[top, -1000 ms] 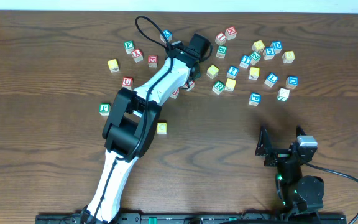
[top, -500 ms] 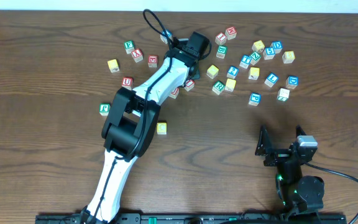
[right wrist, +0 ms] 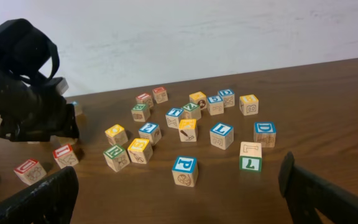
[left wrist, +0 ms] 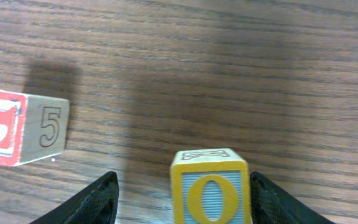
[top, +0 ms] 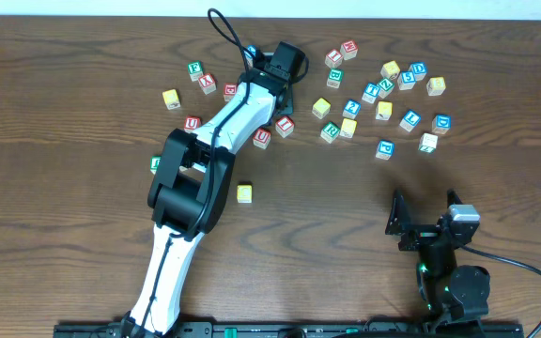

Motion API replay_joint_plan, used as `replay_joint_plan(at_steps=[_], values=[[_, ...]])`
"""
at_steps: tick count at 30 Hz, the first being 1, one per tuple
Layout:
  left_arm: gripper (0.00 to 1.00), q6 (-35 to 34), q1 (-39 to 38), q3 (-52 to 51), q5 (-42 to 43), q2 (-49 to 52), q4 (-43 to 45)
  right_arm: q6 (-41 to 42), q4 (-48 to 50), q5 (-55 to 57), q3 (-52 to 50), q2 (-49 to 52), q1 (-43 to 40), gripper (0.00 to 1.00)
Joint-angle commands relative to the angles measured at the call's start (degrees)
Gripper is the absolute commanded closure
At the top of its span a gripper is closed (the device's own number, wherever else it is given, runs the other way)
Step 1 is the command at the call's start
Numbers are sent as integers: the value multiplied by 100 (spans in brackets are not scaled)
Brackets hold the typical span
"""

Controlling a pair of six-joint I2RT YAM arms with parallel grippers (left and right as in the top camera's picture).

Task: Spell out CORL
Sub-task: 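Lower the left gripper and close it on the yellow O block, then carry the O block to the right of the C block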

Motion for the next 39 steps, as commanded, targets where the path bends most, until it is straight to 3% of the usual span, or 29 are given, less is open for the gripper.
replay_joint_plan(at_steps=[1, 7, 14, 19, 31, 39], values=[[35, 138, 11, 127, 107, 57, 55, -81, -22, 11, -9, -31, -42, 1], [36, 138, 9, 127, 107, 55, 70, -81, -22, 11, -9, -31, -42, 1], [50, 136, 9, 127, 107, 57, 72, -81, -22, 11, -9, -31, -42, 1], [66, 133, 9, 127, 107, 57, 87, -81, -22, 11, -9, -31, -42, 1], [68, 136, -13, 129, 131, -74, 39, -81, -22, 11, -9, -31, -42, 1], [78, 258, -92, 129, 127, -1261, -382, -81, -22, 11, -9, -31, -42, 1]])
